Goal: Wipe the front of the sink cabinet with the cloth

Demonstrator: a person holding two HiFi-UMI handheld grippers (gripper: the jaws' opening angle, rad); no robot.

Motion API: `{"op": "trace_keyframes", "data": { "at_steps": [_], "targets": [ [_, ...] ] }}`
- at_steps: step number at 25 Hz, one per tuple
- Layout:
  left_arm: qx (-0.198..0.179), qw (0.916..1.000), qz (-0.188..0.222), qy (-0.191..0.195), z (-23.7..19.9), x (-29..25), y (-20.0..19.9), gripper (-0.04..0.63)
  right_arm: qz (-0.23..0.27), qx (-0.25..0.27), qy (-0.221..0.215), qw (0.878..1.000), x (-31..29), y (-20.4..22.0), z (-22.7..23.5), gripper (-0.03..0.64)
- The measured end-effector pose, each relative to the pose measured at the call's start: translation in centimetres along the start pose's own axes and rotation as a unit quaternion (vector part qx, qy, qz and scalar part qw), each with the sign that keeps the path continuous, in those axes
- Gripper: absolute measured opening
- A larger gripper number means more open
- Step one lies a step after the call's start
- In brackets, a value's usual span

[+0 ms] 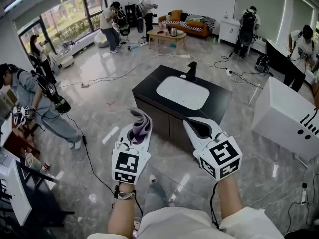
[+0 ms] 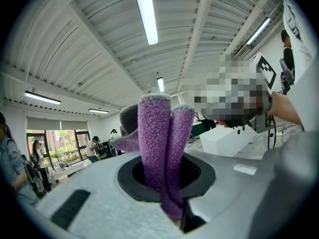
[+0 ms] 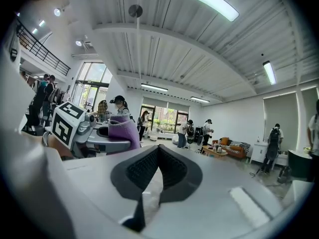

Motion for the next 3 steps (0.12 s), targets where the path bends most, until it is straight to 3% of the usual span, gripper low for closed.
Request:
{"op": "trace_keyframes", "data": {
  "at_steps": [3],
  "targets": [
    [0.0, 1.0, 0.002, 0.003, 0.25, -0.41, -0.2, 0.052, 0.0, 0.002, 0.003, 1.0, 0.04, 0.08, 0.45, 0.005]
  ]
}}
Point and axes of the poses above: the fingertips, and each gripper's own axes: x backward along the fingers, z to its right, y out of its underside, the point moved 1 cm from there along x, backward along the fingers, and after that the axes turned 10 degrees about -y, right-handed, at the moved point
